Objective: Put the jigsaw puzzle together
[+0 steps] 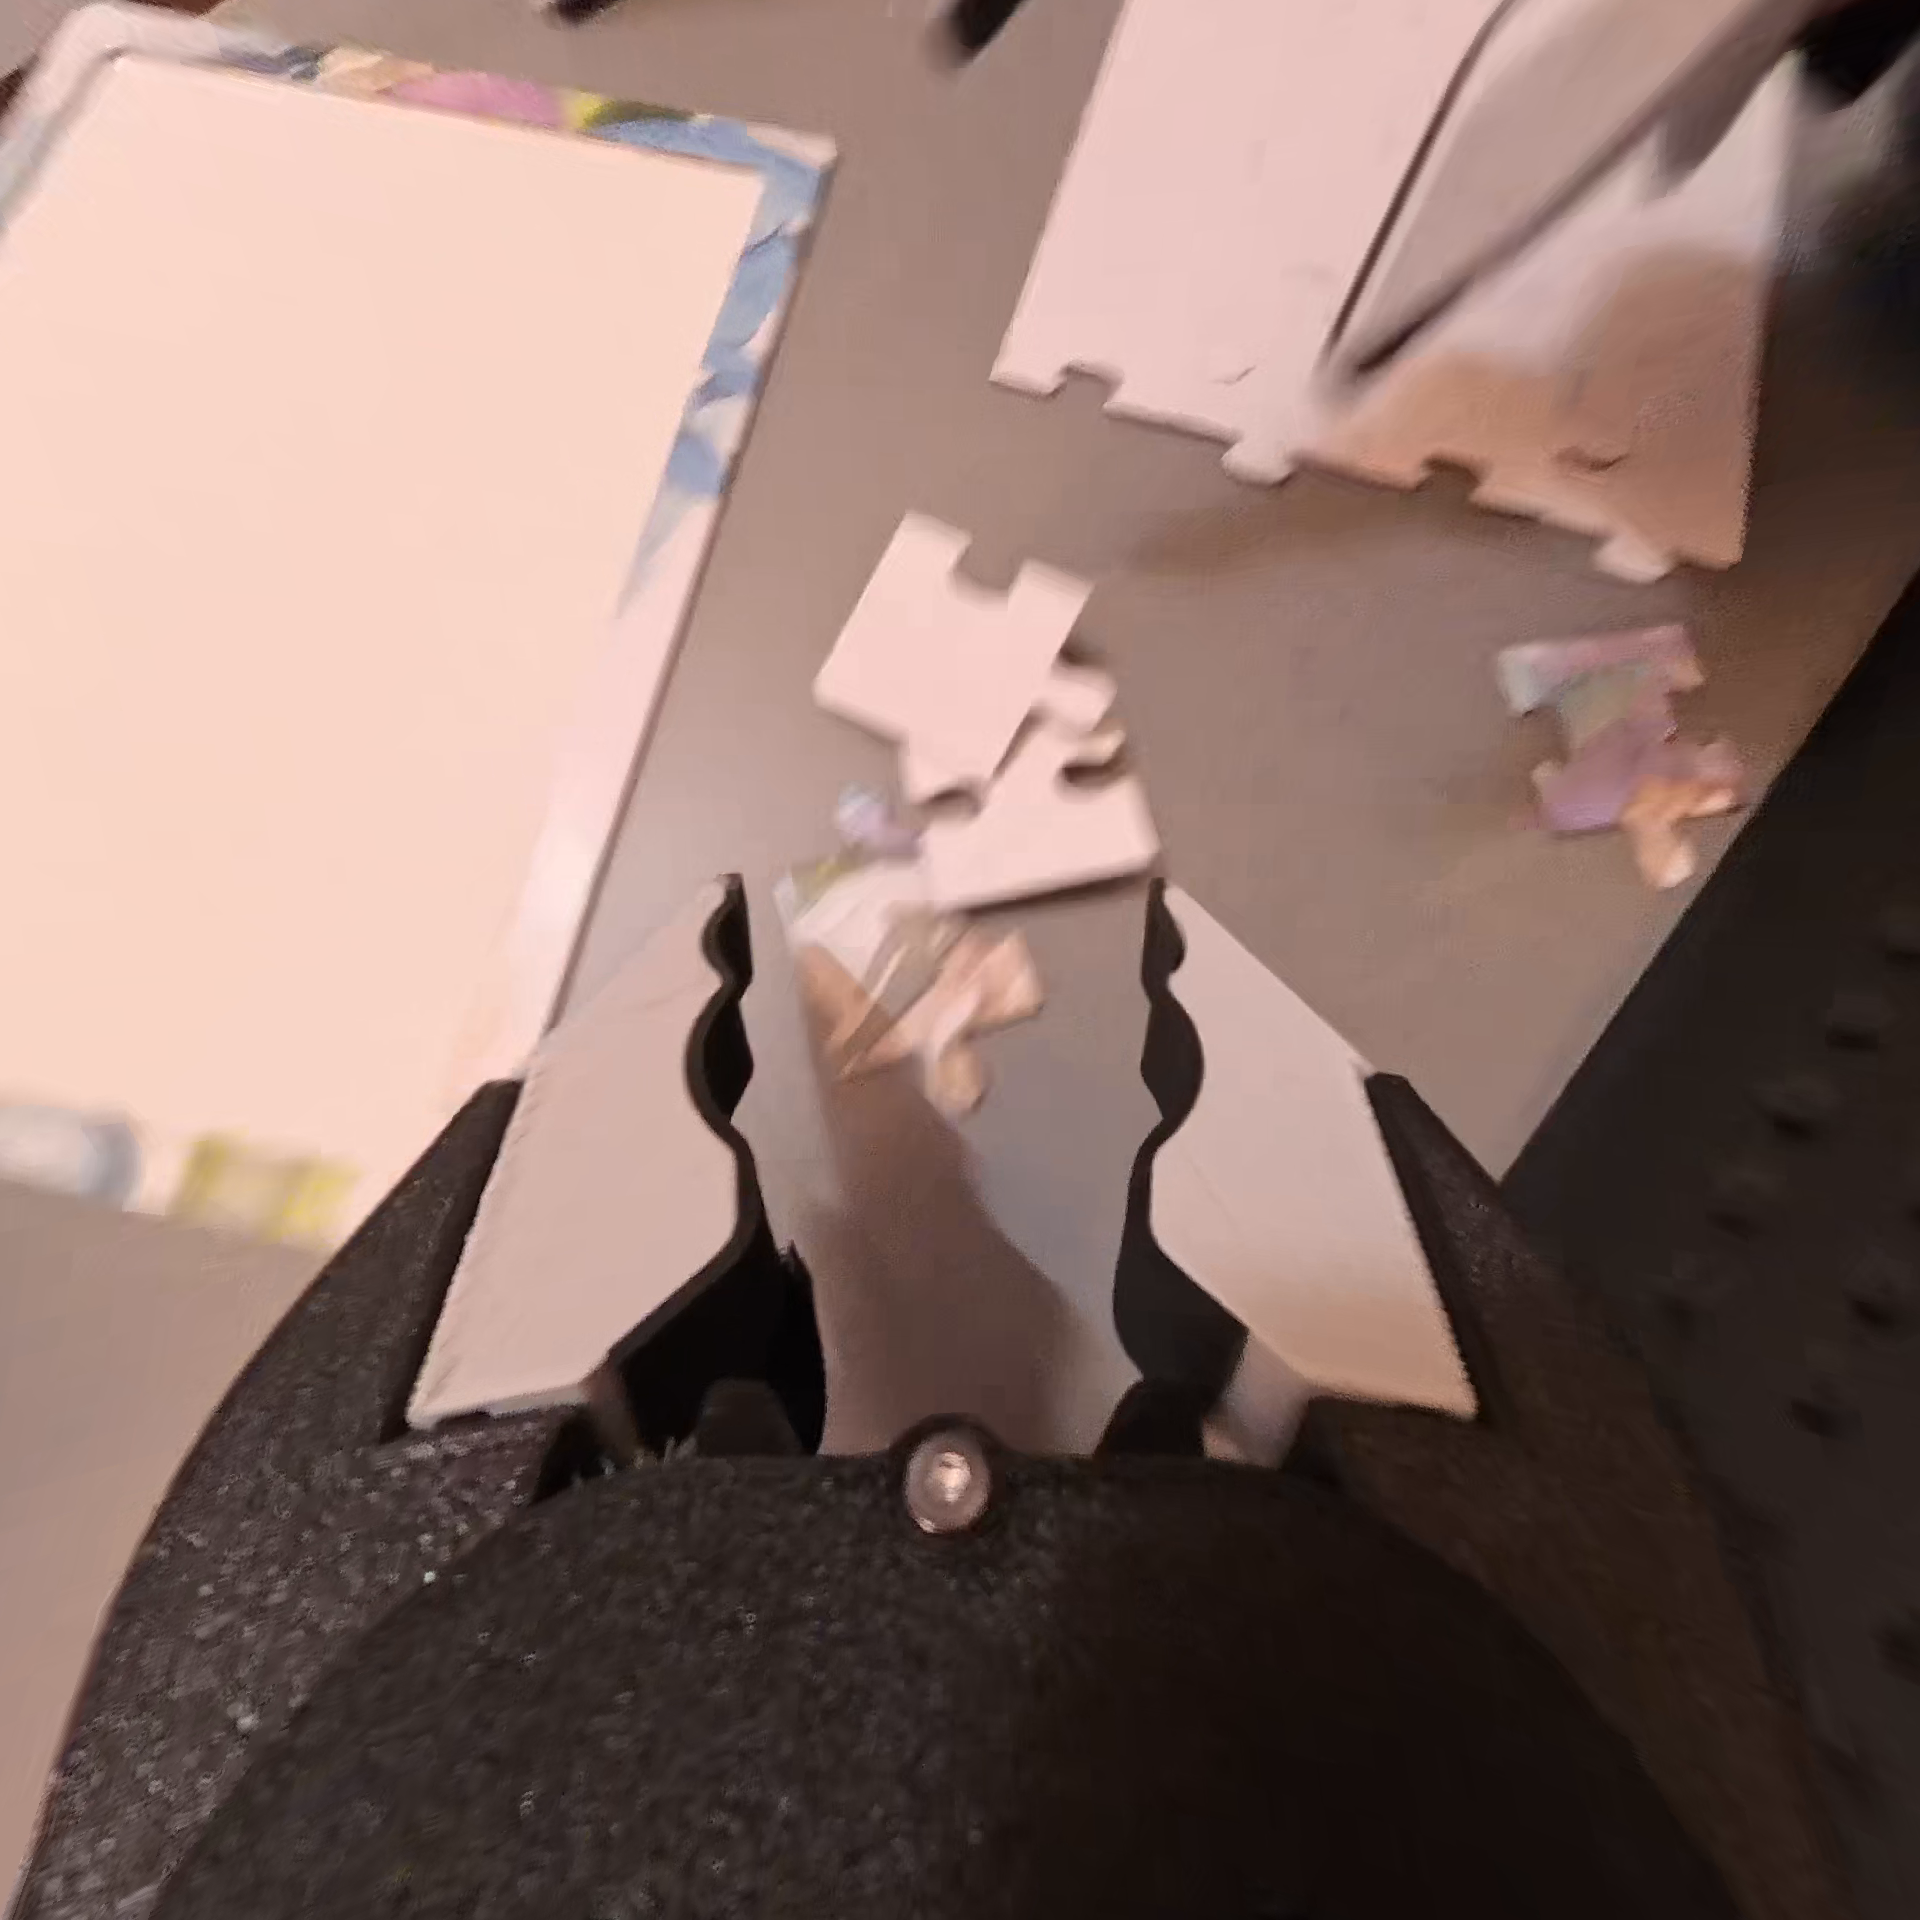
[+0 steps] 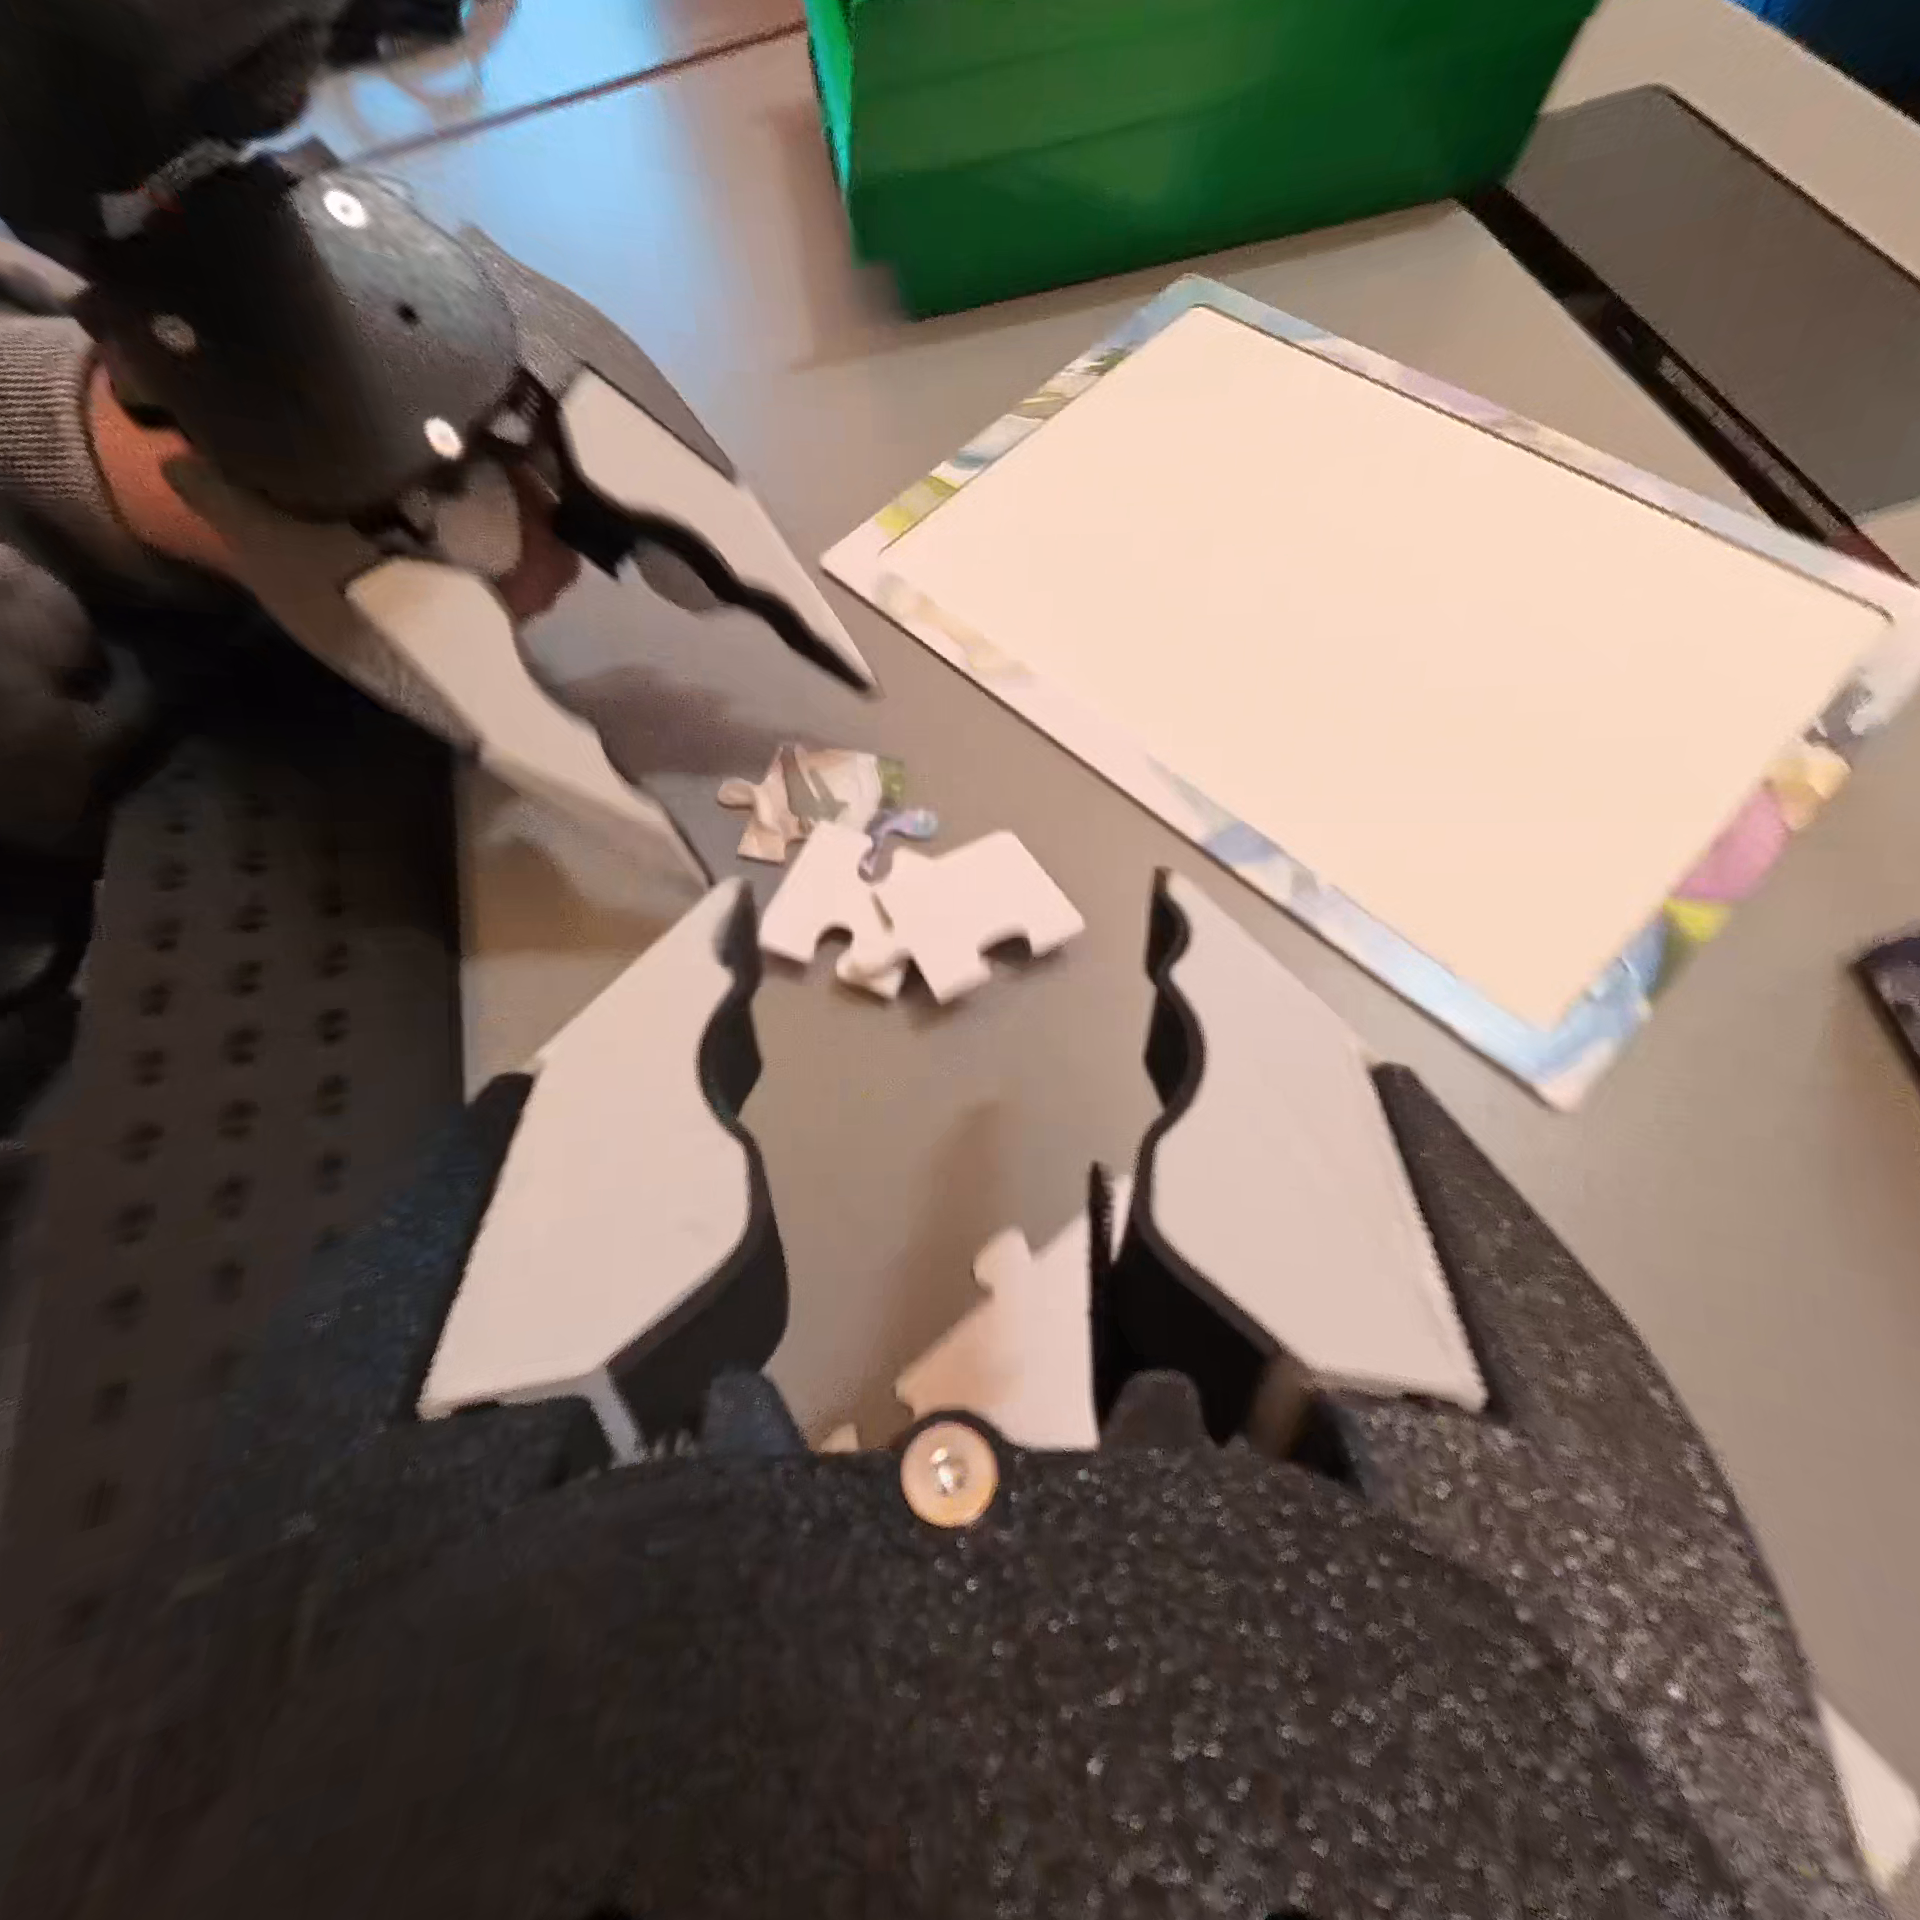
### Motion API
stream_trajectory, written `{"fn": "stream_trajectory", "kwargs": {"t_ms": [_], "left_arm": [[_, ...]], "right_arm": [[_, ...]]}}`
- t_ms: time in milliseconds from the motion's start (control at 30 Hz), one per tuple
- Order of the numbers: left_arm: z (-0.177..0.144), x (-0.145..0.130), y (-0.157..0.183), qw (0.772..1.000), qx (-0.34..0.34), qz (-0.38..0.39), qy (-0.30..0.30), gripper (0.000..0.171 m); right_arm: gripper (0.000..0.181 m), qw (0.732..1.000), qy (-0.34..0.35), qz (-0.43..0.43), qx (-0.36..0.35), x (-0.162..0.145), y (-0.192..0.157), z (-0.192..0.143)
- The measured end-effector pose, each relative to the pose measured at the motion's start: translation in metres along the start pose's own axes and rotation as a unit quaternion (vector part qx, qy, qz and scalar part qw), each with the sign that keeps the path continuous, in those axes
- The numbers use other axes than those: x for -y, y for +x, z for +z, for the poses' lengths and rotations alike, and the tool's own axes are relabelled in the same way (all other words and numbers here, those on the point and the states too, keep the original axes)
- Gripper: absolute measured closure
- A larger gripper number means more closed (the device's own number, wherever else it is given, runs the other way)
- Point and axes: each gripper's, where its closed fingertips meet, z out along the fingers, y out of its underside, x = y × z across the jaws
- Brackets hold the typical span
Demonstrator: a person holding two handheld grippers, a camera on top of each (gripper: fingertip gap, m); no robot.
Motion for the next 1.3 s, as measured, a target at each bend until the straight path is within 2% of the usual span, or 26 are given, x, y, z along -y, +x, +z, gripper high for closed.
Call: {"fn": "stream_trajectory", "kwargs": {"t_ms": [67,167,233,367,533,600,667,733,933,967,1033,1100,1133,1233,1300], "left_arm": [[-0.024,-0.022,-0.018,0.999,0.033,-0.015,-0.012,0.096],[-0.044,-0.05,-0.022,0.997,0.036,-0.059,-0.027,0.1],[-0.04,-0.05,-0.012,0.997,0.028,-0.061,-0.029,0.1],[-0.002,0.004,0.057,0.998,-0.059,-0.006,0.002,0.097],[0.058,0.052,0.139,0.99,-0.123,0.073,-0.013,0.122],[0.075,0.063,0.154,0.988,-0.132,0.08,-0.021,0.127],[0.091,0.067,0.155,0.989,-0.111,0.091,-0.037,0.117],[0.1,0.066,0.152,0.99,-0.097,0.093,-0.049,0.096],[0.103,0.069,0.131,0.996,-0.05,0.048,-0.048,0.096],[0.102,0.07,0.125,0.998,-0.036,0.04,-0.045,0.099],[0.097,0.073,0.117,0.999,-0.023,0.018,-0.035,0.103],[0.089,0.074,0.117,0.998,-0.042,-0.037,-0.021,0.106],[0.086,0.076,0.123,0.994,-0.075,-0.075,-0.013,0.106],[0.081,0.077,0.138,0.968,-0.175,-0.18,-0.003,0.104],[0.081,0.076,0.138,0.958,-0.196,-0.211,-0.007,0.107]], "right_arm": [[0.119,0.999,-0.006,0.032,-0.023,-0.02,0.018,-0.029],[0.115,0.99,-0.072,0.053,-0.107,-0.081,0.047,-0.075],[0.113,0.986,-0.097,0.072,-0.114,-0.116,0.043,-0.099],[0.108,0.983,-0.103,0.112,-0.101,-0.155,0.019,-0.125],[0.114,0.965,-0.101,0.16,-0.179,-0.188,0.032,-0.166],[0.117,0.959,-0.097,0.178,-0.199,-0.2,0.037,-0.175],[0.113,0.956,-0.103,0.191,-0.199,-0.212,0.036,-0.175],[0.113,0.958,-0.087,0.191,-0.195,-0.209,0.035,-0.173],[0.112,0.954,-0.113,0.154,-0.229,-0.208,0.05,-0.168],[0.112,0.956,-0.116,0.154,-0.222,-0.202,0.05,-0.166],[0.118,0.971,-0.08,0.14,-0.175,-0.168,0.039,-0.15],[0.125,0.989,-0.05,0.104,-0.098,-0.133,0.016,-0.119],[0.125,0.993,-0.064,0.075,-0.065,-0.128,0.006,-0.102],[0.126,0.995,-0.091,-0.003,-0.028,-0.127,-0.002,-0.064],[0.126,0.994,-0.109,-0.013,-0.012,-0.132,-0.001,-0.051]]}}
